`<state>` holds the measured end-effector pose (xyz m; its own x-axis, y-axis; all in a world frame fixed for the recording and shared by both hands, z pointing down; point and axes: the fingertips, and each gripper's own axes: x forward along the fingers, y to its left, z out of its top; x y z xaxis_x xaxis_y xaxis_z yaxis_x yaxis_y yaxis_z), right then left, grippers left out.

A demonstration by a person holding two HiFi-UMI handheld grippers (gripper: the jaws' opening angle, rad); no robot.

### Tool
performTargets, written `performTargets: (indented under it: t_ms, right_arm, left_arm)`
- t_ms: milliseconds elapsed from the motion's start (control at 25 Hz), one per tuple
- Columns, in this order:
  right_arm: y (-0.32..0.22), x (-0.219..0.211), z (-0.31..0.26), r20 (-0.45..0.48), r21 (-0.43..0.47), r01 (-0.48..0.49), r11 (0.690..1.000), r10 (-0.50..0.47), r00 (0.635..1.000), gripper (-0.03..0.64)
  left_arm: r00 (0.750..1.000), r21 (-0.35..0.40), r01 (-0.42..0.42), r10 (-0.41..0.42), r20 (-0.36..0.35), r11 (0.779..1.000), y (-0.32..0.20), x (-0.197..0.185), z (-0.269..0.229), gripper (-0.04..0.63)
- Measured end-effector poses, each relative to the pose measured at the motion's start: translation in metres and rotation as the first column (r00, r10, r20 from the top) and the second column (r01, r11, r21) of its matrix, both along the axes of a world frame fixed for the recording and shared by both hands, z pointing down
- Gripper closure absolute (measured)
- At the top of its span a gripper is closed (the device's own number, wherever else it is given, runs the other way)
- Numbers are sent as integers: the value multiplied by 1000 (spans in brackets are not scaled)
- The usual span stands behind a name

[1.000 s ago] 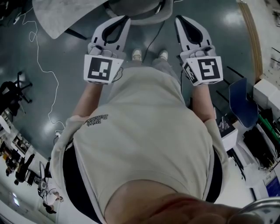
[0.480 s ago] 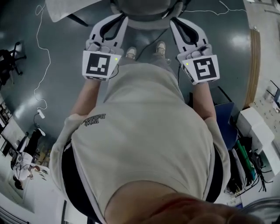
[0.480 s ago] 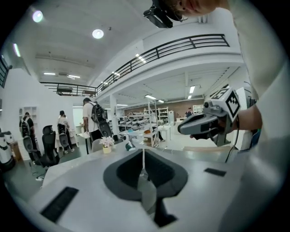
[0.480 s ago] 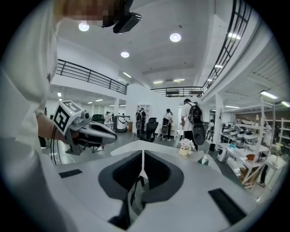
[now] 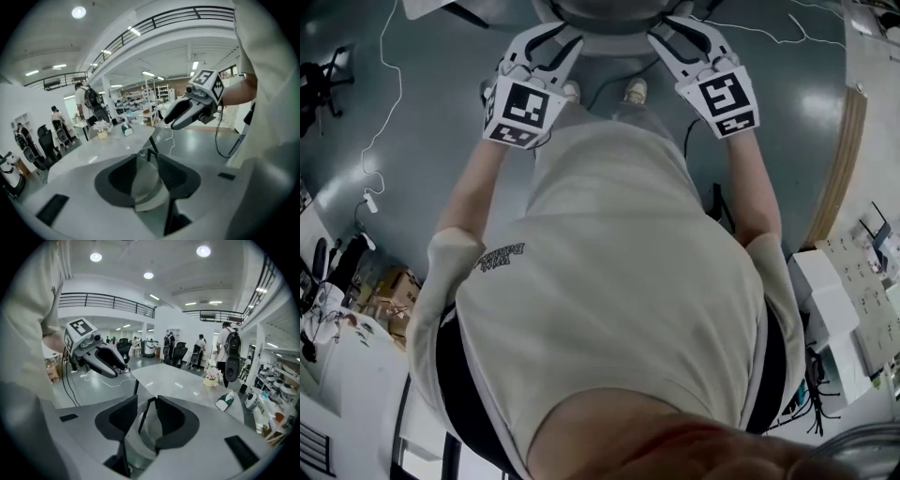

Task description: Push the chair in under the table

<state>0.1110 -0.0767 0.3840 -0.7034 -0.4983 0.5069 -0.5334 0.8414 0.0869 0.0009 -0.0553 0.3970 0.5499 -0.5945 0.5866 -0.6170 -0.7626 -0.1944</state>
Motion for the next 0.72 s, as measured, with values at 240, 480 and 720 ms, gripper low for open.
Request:
performTargets:
  t_ms: [240,480,720]
  right_arm:
    - [0,-2,47,-143,-69,122,990,-131,981,423]
    - [16,-19,102,-193,-228,256,939,-301,934,383]
    - [41,-41,172,-290,-371,372,851,-486,824,351]
  left_arm:
    - [978,-162,-120,145,153,980,7,8,64,394]
    - [848,-259,-314,393,357,913,15,13,132,336]
    - [749,-413,-419,565,346,809,27,16,203,301]
